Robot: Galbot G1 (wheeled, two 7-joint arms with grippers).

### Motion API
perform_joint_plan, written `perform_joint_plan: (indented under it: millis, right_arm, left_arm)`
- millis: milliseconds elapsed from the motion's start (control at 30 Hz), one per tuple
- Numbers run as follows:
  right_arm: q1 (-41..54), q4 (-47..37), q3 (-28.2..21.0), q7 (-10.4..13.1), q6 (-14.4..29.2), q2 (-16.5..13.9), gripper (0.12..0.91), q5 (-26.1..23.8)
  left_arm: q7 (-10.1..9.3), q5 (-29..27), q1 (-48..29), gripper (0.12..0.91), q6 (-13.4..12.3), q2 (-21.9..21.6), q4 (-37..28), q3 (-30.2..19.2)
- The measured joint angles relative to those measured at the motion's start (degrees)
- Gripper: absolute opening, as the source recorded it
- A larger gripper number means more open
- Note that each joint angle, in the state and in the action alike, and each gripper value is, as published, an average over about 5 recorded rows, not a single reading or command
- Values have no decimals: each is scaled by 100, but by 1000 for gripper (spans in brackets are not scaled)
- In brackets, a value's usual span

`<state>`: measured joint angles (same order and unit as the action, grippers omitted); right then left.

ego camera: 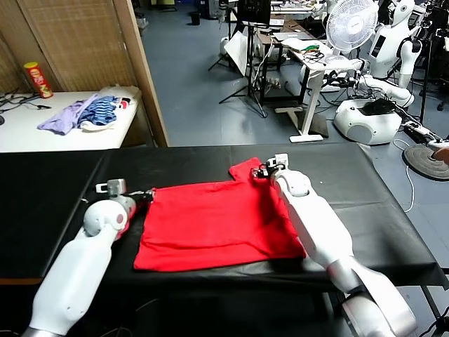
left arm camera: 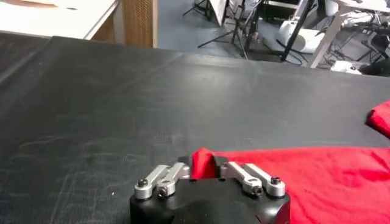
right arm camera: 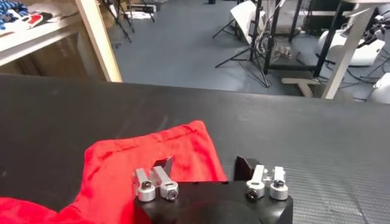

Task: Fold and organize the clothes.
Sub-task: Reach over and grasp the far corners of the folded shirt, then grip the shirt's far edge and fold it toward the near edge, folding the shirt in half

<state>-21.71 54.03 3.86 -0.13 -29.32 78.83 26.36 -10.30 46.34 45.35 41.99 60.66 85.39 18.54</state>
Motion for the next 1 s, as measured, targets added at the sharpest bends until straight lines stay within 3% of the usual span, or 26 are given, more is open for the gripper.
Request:
perform_joint_plan:
  millis: [200,433,700,1000]
  right_arm:
    - [-242,367,180,-84,445,-170,123,198]
    - [-835,1651,391,-209,567,-641,123,686]
    - [-1801,3343,717,-178,203,-1424,123,1215]
    - [-2672,4665,911,270,-547,-2050,123,1542]
  left_arm:
    - [79,-171,94,127,20,61,137,105]
    - [34,-217,279,127,-60,27,524,310]
    - [-81,-253,803,127,-257,-153,1384,609]
    - [-328,-313,1548,127,-268,-307,2241,968]
